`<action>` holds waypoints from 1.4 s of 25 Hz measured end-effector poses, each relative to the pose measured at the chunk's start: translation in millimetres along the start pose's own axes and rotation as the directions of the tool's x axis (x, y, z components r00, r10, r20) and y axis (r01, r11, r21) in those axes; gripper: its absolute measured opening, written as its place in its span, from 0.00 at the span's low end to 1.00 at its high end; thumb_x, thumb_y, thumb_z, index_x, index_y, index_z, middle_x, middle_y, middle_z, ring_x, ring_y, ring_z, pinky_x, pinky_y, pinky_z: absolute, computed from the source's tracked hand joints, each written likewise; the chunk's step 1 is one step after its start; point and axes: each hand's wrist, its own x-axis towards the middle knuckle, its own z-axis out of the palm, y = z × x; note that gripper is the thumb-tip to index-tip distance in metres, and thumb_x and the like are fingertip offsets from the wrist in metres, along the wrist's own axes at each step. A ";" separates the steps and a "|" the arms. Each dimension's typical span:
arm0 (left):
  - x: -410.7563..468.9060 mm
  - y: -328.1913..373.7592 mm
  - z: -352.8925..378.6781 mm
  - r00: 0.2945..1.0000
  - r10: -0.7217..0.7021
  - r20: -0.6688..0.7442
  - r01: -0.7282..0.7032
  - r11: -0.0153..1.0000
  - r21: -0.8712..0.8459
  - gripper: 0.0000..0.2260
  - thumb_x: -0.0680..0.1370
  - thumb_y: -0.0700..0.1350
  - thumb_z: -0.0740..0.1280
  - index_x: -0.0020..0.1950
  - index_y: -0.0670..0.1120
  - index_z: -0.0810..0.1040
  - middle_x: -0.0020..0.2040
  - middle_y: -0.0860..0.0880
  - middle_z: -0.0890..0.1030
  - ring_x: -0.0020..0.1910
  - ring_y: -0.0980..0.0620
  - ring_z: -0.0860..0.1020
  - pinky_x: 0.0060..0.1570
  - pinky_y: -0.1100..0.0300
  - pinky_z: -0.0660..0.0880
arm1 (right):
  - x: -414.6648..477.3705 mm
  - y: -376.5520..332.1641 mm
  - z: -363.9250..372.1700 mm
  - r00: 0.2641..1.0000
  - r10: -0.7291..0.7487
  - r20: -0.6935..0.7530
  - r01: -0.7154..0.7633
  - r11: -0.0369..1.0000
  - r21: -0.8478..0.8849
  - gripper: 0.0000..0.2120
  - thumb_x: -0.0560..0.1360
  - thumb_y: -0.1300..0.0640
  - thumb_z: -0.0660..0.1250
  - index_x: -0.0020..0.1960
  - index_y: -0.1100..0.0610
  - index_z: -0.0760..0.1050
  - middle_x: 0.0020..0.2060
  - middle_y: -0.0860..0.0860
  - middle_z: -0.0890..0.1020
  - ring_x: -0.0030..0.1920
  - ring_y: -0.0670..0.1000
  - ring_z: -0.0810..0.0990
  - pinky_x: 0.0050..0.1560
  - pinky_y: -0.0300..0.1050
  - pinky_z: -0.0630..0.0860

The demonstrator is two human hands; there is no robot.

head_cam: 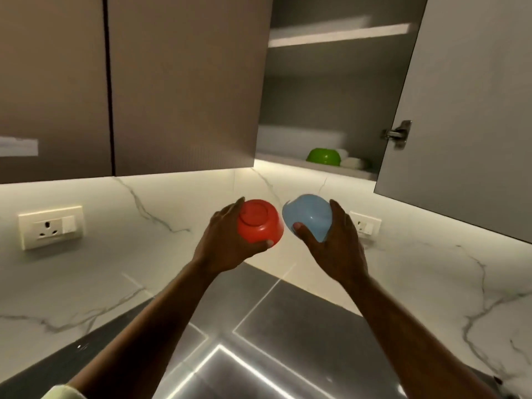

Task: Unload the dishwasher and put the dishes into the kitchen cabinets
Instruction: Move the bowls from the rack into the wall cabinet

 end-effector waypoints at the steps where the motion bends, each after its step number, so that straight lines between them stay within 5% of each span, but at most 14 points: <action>1: 17.6 8.2 1.6 1.000 0.012 -0.003 -0.012 1.000 -0.016 0.44 0.61 0.61 0.79 0.71 0.47 0.68 0.62 0.55 0.76 0.57 0.56 0.74 0.55 0.66 0.68 | 23.6 2.4 -2.4 1.000 -0.018 0.001 0.018 1.000 -0.018 0.49 0.62 0.19 0.60 0.72 0.50 0.62 0.63 0.48 0.75 0.59 0.49 0.76 0.53 0.50 0.80; 4: 77.7 19.4 13.8 1.000 -0.017 -0.011 0.016 0.999 -0.049 0.39 0.61 0.58 0.81 0.66 0.48 0.69 0.53 0.59 0.74 0.51 0.58 0.74 0.44 0.72 0.67 | 94.0 12.3 -6.3 0.999 -0.052 -0.002 0.052 0.998 -0.021 0.47 0.61 0.19 0.59 0.69 0.51 0.66 0.59 0.48 0.78 0.56 0.51 0.79 0.51 0.51 0.81; 8: 154.8 8.3 29.5 1.000 -0.021 0.018 0.021 1.000 -0.018 0.41 0.58 0.62 0.81 0.64 0.50 0.70 0.55 0.55 0.78 0.51 0.52 0.77 0.48 0.60 0.74 | 180.1 22.1 -3.4 0.998 -0.069 0.012 0.070 0.982 -0.176 0.43 0.65 0.21 0.58 0.66 0.53 0.69 0.58 0.51 0.79 0.56 0.55 0.79 0.54 0.51 0.78; 12: 228.2 -8.3 46.7 0.998 0.064 0.023 -0.063 0.998 -0.022 0.39 0.61 0.60 0.80 0.67 0.50 0.69 0.60 0.52 0.77 0.54 0.52 0.75 0.50 0.57 0.74 | 275.7 46.6 5.7 0.982 0.144 0.119 -0.116 0.969 -0.218 0.49 0.62 0.19 0.58 0.68 0.55 0.68 0.59 0.53 0.78 0.56 0.56 0.78 0.57 0.55 0.78; 16: 298.1 -27.0 71.9 0.995 0.095 0.007 -0.095 0.994 -0.046 0.41 0.62 0.60 0.79 0.70 0.49 0.67 0.65 0.49 0.75 0.59 0.47 0.76 0.53 0.55 0.76 | 344.2 72.0 16.0 0.956 0.249 0.158 -0.236 0.967 -0.096 0.42 0.66 0.24 0.64 0.66 0.56 0.70 0.59 0.53 0.77 0.53 0.54 0.78 0.44 0.44 0.73; 19: 343.0 -34.7 93.6 0.995 0.078 0.065 -0.077 0.997 -0.028 0.43 0.62 0.63 0.78 0.70 0.50 0.66 0.65 0.49 0.74 0.60 0.45 0.75 0.55 0.51 0.77 | 384.9 89.6 34.0 0.934 0.294 0.202 -0.270 0.953 -0.140 0.40 0.68 0.29 0.67 0.67 0.57 0.70 0.60 0.55 0.77 0.53 0.55 0.77 0.44 0.44 0.70; 26: 405.0 -53.1 144.1 0.985 -0.014 0.174 -0.004 0.995 0.103 0.46 0.60 0.69 0.75 0.71 0.49 0.66 0.66 0.48 0.75 0.60 0.45 0.75 0.56 0.50 0.77 | 449.5 101.6 89.1 0.874 0.354 0.332 -0.251 0.915 -0.315 0.25 0.74 0.39 0.67 0.55 0.61 0.77 0.46 0.57 0.79 0.35 0.50 0.74 0.33 0.41 0.67; 30: 414.3 -69.5 153.2 0.975 -0.026 0.219 0.002 0.994 0.109 0.43 0.63 0.66 0.75 0.71 0.48 0.66 0.66 0.48 0.75 0.59 0.46 0.75 0.55 0.52 0.76 | 466.7 111.1 106.6 0.804 0.388 0.451 -0.212 0.895 -0.393 0.19 0.75 0.42 0.67 0.51 0.58 0.78 0.50 0.57 0.81 0.39 0.51 0.78 0.40 0.43 0.74; 35: 418.6 -77.4 156.4 0.964 -0.049 0.262 0.020 0.994 0.111 0.40 0.67 0.65 0.71 0.72 0.48 0.65 0.67 0.47 0.73 0.61 0.46 0.74 0.52 0.55 0.71 | 475.4 118.9 120.1 0.709 0.437 0.554 -0.150 0.861 -0.487 0.20 0.72 0.39 0.68 0.54 0.54 0.76 0.51 0.52 0.81 0.45 0.54 0.81 0.36 0.43 0.69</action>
